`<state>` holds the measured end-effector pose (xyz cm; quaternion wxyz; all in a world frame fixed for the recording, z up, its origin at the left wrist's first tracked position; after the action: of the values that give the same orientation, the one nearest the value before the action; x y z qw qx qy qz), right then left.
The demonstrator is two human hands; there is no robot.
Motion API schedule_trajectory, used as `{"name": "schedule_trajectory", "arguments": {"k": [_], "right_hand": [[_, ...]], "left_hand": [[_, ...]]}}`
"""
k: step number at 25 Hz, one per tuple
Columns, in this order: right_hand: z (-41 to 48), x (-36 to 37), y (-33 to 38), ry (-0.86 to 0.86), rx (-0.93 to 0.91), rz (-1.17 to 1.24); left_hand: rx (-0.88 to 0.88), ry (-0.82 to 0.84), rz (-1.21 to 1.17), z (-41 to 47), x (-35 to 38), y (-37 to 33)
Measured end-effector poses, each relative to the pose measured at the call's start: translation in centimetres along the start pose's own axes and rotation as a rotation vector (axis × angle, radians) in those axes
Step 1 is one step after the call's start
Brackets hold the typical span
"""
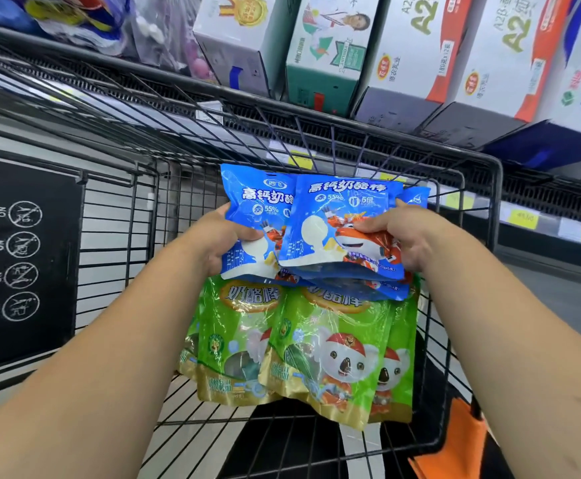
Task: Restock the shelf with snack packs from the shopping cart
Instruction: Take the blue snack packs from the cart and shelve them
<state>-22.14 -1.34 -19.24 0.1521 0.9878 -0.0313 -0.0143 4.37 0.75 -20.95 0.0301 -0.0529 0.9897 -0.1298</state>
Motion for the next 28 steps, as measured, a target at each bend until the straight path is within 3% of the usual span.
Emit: {"name": "schedule_trajectory", "arguments": {"k": [7,15,21,28], "right_hand": [[-6.1,-1.6,-1.8,0.056,-0.156,0.049],[-17.6,-5.2,-0.8,0.09,-0.4,0.067],[-25.0,-9.5,-1.4,0.08,-0.617,0.036],[-29.6,-16.4,-3.2,0.099,-0.687,0.059]], "left_hand": [[0.101,0.03,-0.152,-6.8,-3.3,1.6],[0.296,0.224,-0.131,-17.2,-3.7,-0.4],[0.38,0.353,0.047,-23.1,-0.8,-1.4],[0.467,0.483,0.111,-29.5,7.3,-0.8]]}}
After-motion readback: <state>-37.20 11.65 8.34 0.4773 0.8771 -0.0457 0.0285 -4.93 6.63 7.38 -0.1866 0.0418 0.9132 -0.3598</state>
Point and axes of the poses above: each hand's wrist, its own z-axis towards the middle knuckle, its own x-axis out of the palm, y = z × x, the point moved 4 cm from there along z, towards the middle knuckle, and after that the axes turned 5 degrees about -x, right-handed, at the moved point
